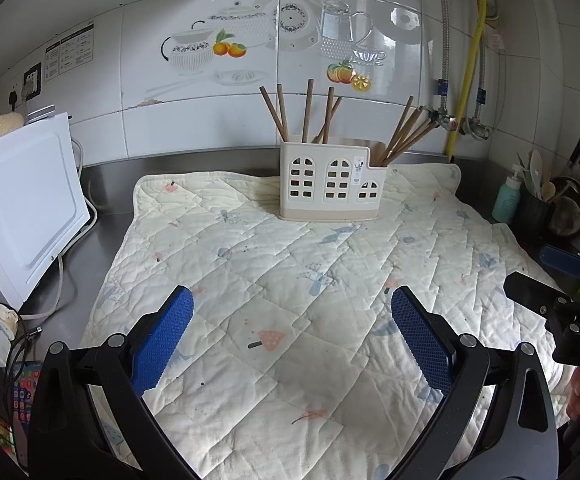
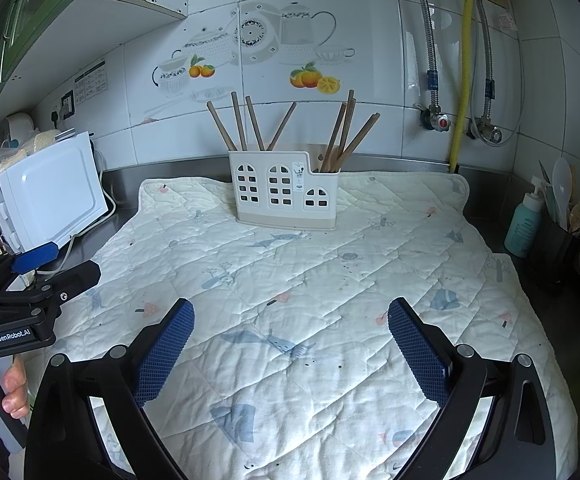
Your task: Organize utensils
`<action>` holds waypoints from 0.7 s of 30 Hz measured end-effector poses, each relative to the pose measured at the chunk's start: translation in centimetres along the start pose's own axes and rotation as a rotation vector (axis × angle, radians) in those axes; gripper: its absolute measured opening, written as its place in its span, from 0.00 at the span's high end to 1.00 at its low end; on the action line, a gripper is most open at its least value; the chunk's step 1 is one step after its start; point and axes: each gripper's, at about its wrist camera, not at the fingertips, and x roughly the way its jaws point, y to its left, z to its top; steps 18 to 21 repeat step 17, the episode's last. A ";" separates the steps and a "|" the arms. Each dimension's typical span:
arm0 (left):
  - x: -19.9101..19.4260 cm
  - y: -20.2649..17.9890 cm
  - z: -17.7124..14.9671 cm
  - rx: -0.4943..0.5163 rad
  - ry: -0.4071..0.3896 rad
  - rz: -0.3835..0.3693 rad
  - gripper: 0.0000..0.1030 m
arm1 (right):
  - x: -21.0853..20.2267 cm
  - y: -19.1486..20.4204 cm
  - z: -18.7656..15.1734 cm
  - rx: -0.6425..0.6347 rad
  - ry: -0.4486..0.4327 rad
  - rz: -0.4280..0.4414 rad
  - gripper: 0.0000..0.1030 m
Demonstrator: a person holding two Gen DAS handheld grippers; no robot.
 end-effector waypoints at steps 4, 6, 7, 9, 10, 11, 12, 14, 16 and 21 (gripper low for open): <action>-0.1 -0.1 0.0 0.003 -0.009 0.014 0.05 | 0.0 0.0 0.0 0.001 0.001 -0.001 0.09; -0.1 -0.1 0.0 0.005 -0.009 0.008 0.05 | 0.0 0.0 0.0 0.000 0.001 -0.002 0.09; -0.2 -0.1 0.1 0.007 -0.014 0.017 0.05 | 0.0 -0.1 0.0 0.002 0.002 -0.002 0.09; -0.3 -0.1 0.2 0.005 -0.018 0.019 0.05 | 0.0 0.0 0.1 0.002 0.002 -0.001 0.09; -0.3 0.0 0.3 0.000 -0.016 0.018 0.05 | 0.0 0.0 0.1 0.001 0.001 -0.002 0.09; -0.3 0.1 0.3 -0.004 -0.016 0.015 0.05 | 0.0 0.0 0.1 0.002 0.000 -0.002 0.09; -0.3 0.1 0.3 -0.008 -0.016 0.013 0.05 | 0.0 0.0 0.1 0.003 0.001 0.000 0.09; -0.3 0.2 0.3 -0.012 -0.014 0.013 0.05 | 0.0 0.0 0.1 0.002 0.001 0.000 0.09; -0.2 0.3 0.3 -0.016 -0.010 0.010 0.05 | 0.0 0.0 0.1 0.001 0.002 0.000 0.09; -0.2 0.3 0.3 -0.017 -0.009 0.008 0.05 | -0.1 0.0 0.1 0.002 0.001 0.001 0.09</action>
